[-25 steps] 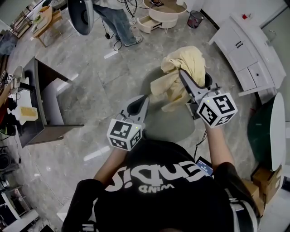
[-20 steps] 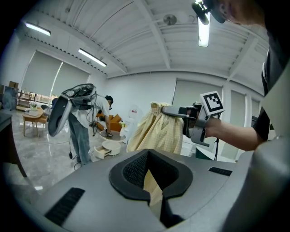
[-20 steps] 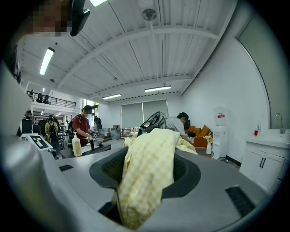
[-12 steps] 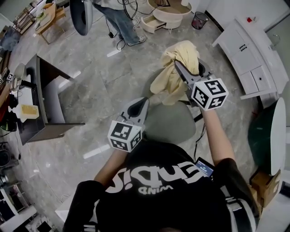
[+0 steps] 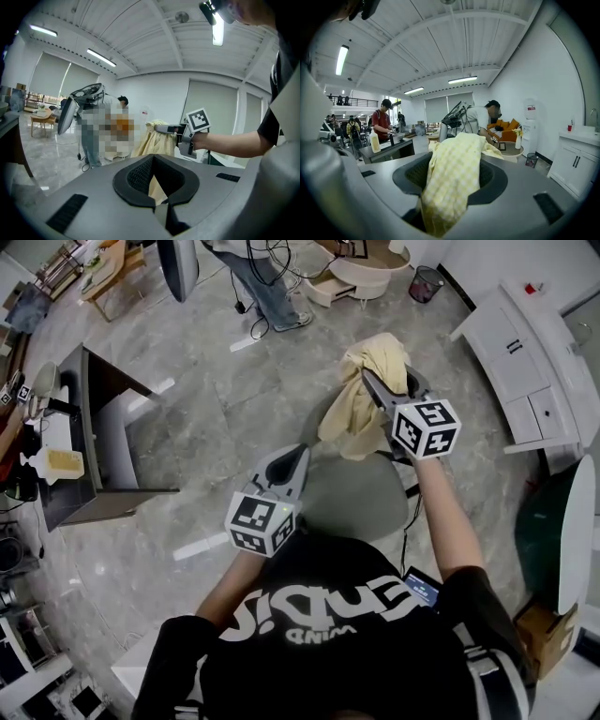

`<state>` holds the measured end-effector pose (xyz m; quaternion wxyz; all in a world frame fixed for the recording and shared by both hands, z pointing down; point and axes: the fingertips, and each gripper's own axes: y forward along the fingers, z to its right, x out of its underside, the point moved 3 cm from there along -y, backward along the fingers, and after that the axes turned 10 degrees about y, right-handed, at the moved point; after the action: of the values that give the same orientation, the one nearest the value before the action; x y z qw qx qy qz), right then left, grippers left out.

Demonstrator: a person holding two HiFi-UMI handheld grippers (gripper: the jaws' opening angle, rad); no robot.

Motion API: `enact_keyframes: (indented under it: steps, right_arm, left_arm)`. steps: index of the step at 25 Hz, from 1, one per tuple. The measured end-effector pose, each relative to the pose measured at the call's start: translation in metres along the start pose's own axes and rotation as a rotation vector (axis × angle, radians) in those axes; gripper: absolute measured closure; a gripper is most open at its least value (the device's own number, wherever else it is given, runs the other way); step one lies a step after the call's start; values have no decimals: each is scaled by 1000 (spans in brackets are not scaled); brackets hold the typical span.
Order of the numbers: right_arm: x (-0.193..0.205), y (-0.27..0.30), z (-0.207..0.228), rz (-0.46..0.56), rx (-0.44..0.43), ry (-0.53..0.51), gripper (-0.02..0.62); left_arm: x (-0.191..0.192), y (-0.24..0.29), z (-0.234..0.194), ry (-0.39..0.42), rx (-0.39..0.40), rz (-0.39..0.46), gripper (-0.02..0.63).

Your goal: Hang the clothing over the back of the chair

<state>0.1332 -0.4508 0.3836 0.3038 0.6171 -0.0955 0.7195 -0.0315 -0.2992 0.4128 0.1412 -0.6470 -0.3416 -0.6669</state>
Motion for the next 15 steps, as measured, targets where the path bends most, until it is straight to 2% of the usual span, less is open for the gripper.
enact_keyframes:
  steps: [5,15]
  right_arm:
    - [20,13,12,-30,16,23,388]
    - [83,45,37,-122,50,73,388]
  left_arm:
    - [2,3,-3,-7,-11,-16,592]
    - [10,9,-8,-6,-21,-57,592]
